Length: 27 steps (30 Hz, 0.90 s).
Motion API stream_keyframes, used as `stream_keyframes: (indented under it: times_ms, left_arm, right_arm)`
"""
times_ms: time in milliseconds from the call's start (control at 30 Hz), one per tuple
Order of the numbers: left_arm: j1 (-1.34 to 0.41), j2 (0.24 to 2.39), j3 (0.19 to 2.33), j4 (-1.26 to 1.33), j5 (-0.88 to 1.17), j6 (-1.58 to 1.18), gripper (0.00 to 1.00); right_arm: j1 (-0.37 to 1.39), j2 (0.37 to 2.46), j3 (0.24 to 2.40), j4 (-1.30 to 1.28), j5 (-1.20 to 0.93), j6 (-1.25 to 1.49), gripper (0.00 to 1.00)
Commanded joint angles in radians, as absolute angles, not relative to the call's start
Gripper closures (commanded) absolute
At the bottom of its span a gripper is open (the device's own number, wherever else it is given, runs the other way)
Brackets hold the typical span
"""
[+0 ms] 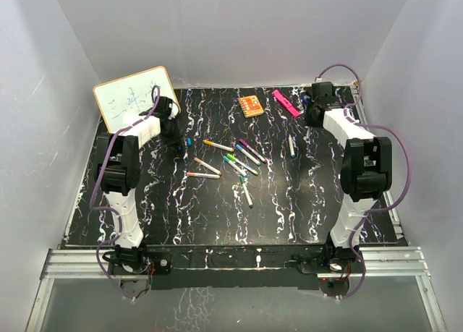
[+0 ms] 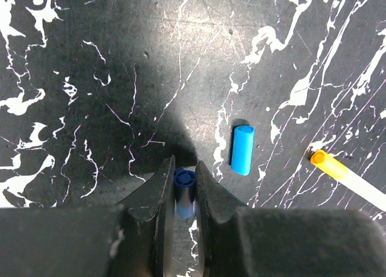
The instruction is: Open the pen caps
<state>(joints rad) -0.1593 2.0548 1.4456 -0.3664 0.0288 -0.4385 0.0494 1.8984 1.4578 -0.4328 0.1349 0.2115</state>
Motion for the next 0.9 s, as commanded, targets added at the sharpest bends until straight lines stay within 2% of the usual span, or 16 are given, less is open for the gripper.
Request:
stream_keyframes:
  times_ms: [0,33,100,233,367,533,700,867]
  left_arm:
    - [-0.156,2.089,1.482,-0.374,0.021,-0.440,1.00]
    - [-0.156,2.089,1.481,-0.376,0.021,-0.440,0.98]
    - [-0.156,2.086,1.479,-0.377,0.023,-0.440,0.87]
    - [-0.157,2.075,1.469,-0.381,0.025,-0.440,0.76]
    - [-0.156,2.060,1.464,-0.389,0.024,-0.439,0.70]
    - [-0.156,2.030,1.466,-0.405,0.015,-0.443,0.51]
    - [-0.155,1.959,1.470,-0.431,-0.006,-0.445,0.42]
    - [-0.153,1.901,1.480,-0.469,-0.014,-0.437,0.39]
  right_arm:
    - [0.046,1.927,1.438,-0.379,0.116,0.186,1.00]
    - [0.045,1.931,1.432,-0.380,0.111,0.185,1.00]
    - [0.045,1.937,1.421,-0.376,0.112,0.182,1.00]
    - [0.045,1.951,1.405,-0.377,0.090,0.175,1.00]
    - [0.053,1.951,1.389,-0.371,0.062,0.175,1.00]
    - [0.099,1.928,1.379,-0.354,0.059,0.157,1.00]
    - [0.194,1.933,1.400,-0.362,0.096,0.144,1.00]
    - [0.260,1.975,1.442,-0.374,0.111,0.165,1.00]
